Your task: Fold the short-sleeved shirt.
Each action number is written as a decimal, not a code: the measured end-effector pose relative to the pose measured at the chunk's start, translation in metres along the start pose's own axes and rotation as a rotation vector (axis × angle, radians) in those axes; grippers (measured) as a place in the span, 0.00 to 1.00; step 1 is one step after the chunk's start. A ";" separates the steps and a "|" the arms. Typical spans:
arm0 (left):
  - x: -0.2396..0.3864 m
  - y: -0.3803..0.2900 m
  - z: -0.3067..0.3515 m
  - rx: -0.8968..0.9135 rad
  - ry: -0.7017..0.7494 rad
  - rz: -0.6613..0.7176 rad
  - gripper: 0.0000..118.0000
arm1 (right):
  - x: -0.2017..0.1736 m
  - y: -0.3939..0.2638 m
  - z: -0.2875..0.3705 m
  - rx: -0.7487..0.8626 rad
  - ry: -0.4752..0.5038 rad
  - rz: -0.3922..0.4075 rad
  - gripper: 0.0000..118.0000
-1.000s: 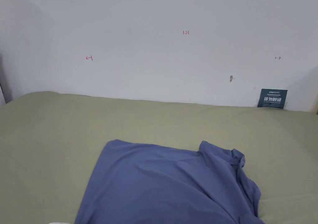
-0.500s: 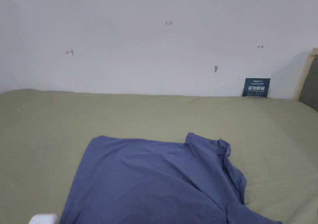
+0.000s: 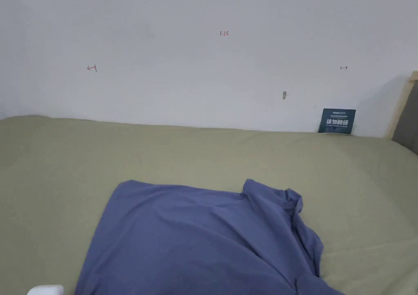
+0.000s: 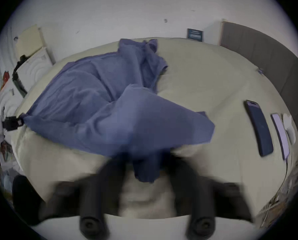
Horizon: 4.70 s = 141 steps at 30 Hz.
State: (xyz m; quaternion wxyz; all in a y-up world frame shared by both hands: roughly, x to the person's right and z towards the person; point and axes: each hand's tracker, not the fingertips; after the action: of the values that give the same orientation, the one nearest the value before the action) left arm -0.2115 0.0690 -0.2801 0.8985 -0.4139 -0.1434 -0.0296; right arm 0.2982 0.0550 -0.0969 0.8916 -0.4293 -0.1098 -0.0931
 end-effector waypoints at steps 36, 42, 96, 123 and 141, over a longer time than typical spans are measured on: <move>0.012 0.175 -0.109 -0.153 0.048 0.022 0.69 | 0.009 0.180 -0.091 -0.046 -0.081 0.052 0.74; -0.003 0.156 -0.042 0.007 -0.011 0.060 0.73 | 0.015 0.158 -0.035 0.119 -0.015 0.007 0.77; 0.000 0.114 -0.080 -0.082 -0.118 0.138 0.06 | 0.035 0.098 -0.075 0.151 -0.006 -0.204 0.15; -0.024 0.045 0.022 -0.071 -0.259 0.064 0.06 | 0.042 0.041 0.051 0.112 0.070 -0.164 0.08; -0.045 -0.012 0.012 -0.128 -0.241 0.182 0.06 | 0.049 -0.023 0.037 -0.012 0.008 -0.214 0.08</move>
State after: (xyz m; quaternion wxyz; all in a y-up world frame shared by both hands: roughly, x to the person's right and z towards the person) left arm -0.2595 0.0674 -0.2764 0.8456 -0.4821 -0.2100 0.0925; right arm 0.3351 0.0665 -0.0433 0.8744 -0.4201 -0.1508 -0.1905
